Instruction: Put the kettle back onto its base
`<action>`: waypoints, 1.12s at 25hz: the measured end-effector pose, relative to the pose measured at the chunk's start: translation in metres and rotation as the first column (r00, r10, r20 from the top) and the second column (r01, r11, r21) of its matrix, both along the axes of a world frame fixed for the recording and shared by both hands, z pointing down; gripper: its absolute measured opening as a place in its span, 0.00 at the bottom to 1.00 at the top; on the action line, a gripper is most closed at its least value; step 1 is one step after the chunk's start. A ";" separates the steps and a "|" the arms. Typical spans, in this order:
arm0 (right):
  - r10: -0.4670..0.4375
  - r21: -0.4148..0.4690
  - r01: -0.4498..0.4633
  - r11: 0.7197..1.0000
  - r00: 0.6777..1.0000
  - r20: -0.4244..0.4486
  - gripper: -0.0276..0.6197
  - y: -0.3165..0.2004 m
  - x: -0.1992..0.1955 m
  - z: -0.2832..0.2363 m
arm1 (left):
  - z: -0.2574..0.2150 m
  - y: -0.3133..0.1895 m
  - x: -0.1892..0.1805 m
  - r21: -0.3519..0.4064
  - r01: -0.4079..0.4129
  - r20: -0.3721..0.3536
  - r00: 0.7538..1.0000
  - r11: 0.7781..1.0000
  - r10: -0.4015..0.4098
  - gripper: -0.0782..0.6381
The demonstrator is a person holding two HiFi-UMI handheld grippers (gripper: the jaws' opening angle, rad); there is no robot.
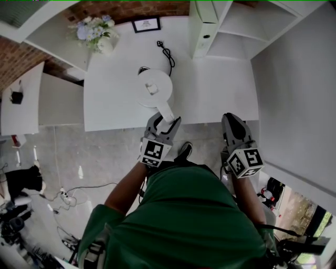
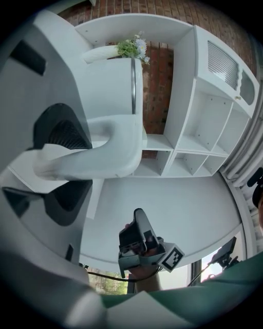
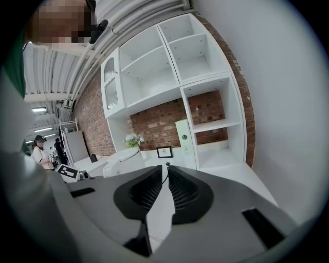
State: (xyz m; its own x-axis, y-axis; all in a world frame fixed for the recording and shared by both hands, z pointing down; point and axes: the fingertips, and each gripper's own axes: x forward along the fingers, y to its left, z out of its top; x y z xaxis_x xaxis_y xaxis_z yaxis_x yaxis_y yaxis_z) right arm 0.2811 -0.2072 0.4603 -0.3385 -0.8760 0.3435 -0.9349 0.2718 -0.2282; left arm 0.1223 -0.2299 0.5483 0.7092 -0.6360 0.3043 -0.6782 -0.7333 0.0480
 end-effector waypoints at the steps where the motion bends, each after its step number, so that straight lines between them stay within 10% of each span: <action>1: -0.004 0.002 0.004 1.000 1.000 0.001 0.13 -0.002 -0.003 -0.001 | 0.000 0.000 -0.003 0.000 0.001 0.004 1.000 1.000 -0.001 0.38; 12: -0.021 0.039 0.020 0.999 1.000 0.020 0.13 -0.016 -0.039 -0.013 | 0.006 0.023 -0.061 -0.061 -0.018 0.043 0.999 0.998 0.021 0.40; 21: -0.036 0.128 0.037 0.991 0.999 -0.005 0.12 -0.030 -0.087 -0.036 | -0.042 0.007 -0.158 -0.019 0.171 0.001 0.985 0.985 -0.171 0.40; 28: -0.013 0.246 0.035 0.969 0.996 -0.090 0.10 -0.031 -0.107 -0.064 | -0.098 -0.013 -0.227 0.064 0.351 -0.052 0.936 0.934 -0.348 0.30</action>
